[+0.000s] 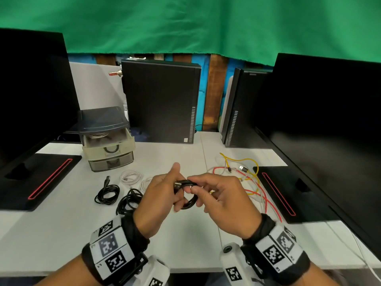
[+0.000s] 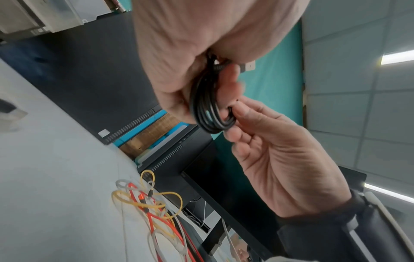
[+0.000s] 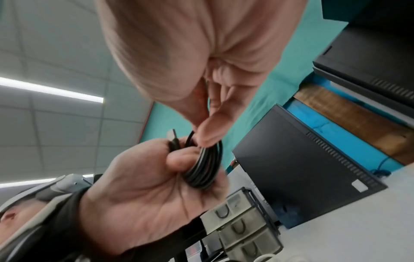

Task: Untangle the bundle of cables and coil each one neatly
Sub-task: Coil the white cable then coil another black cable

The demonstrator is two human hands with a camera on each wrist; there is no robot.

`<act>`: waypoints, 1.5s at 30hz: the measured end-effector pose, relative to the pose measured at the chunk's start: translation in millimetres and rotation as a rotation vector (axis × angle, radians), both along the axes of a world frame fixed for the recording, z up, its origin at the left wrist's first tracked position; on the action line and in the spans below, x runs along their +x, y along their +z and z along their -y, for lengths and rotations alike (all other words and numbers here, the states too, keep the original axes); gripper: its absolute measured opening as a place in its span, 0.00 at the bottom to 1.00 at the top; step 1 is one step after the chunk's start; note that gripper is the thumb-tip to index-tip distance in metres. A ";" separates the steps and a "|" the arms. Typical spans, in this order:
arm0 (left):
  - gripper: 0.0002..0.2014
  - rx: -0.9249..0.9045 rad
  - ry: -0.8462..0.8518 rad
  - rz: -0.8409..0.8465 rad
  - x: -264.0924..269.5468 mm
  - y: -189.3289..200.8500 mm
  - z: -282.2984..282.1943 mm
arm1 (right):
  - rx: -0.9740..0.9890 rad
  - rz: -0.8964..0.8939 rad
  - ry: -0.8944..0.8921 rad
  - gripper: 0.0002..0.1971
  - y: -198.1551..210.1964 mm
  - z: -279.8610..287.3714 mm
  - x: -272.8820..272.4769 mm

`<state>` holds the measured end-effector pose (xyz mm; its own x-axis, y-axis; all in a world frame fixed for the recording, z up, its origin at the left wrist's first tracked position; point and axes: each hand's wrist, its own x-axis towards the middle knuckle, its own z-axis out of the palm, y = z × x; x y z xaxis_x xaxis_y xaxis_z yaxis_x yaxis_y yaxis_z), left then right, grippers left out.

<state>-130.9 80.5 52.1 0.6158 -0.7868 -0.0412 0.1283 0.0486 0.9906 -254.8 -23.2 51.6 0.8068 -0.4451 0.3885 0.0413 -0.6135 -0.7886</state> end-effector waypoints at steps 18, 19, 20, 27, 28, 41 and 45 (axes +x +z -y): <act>0.16 -0.142 -0.057 -0.204 11.5 -5.1 0.7 | 0.613 0.300 -0.303 0.06 10.2 35.8 0.1; 0.17 -0.139 -0.028 -0.126 12.6 -6.0 1.2 | 0.623 0.303 -0.280 0.06 10.9 33.5 0.3; 0.15 -0.139 0.006 -0.051 14.0 -7.3 1.4 | 0.625 0.304 -0.252 0.06 11.2 30.6 0.9; 0.09 -0.095 0.114 0.260 23.5 -13.5 2.3 | 0.538 0.364 -0.093 0.10 14.7 8.8 2.2; 0.09 -0.074 0.100 0.334 23.5 -13.8 1.3 | 0.526 0.370 -0.072 0.10 15.0 7.5 1.6; 0.15 -0.155 -0.078 0.287 23.3 -10.1 -4.0 | 0.681 0.190 -0.144 0.08 -8.8 10.7 12.2; 0.24 -0.183 -0.079 0.210 16.5 -4.6 -5.9 | 0.607 0.153 -0.149 0.10 -9.5 7.5 11.8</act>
